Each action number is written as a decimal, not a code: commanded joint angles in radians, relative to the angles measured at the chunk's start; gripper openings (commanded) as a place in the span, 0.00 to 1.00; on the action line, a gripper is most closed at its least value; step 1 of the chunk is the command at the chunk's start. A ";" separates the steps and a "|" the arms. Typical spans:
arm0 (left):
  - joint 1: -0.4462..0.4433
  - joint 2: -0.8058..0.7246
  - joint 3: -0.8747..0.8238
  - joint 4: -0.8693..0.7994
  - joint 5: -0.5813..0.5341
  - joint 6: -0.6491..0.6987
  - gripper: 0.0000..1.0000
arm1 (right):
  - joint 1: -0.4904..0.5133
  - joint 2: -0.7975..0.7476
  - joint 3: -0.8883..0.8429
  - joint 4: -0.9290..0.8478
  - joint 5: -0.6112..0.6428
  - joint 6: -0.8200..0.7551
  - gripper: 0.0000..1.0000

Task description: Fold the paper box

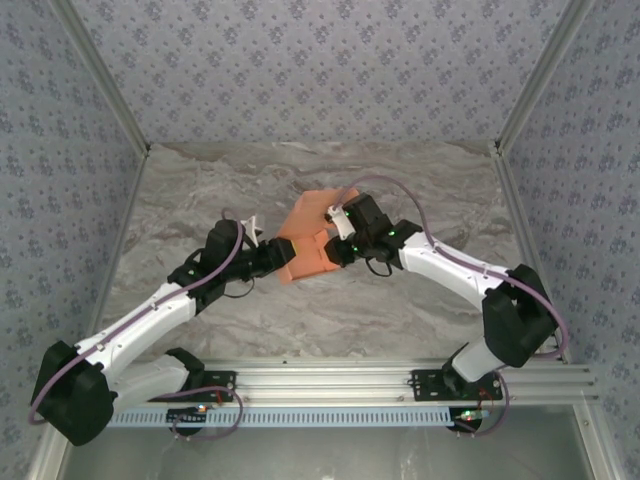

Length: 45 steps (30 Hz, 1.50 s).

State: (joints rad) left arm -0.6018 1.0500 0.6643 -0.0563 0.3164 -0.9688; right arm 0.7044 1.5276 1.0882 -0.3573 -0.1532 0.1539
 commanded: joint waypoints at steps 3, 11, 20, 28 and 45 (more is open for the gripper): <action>-0.007 -0.025 -0.003 0.104 0.062 0.018 0.40 | 0.034 0.054 0.053 -0.019 0.135 0.053 0.22; -0.009 -0.048 -0.001 0.075 0.054 0.048 0.40 | -0.054 0.006 -0.012 0.076 -0.172 0.116 0.32; -0.015 -0.036 0.020 0.056 0.055 0.035 0.40 | 0.016 -0.002 0.031 -0.012 -0.032 0.087 0.26; -0.021 -0.045 0.020 0.059 0.047 0.033 0.40 | 0.080 0.032 0.077 -0.097 0.299 0.138 0.22; -0.056 -0.022 0.026 0.079 0.026 0.037 0.39 | 0.173 0.120 0.184 -0.209 0.602 0.271 0.34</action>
State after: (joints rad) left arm -0.6353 1.0306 0.6518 -0.0051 0.2962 -0.9508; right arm 0.8883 1.6302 1.2606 -0.5465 0.3729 0.3828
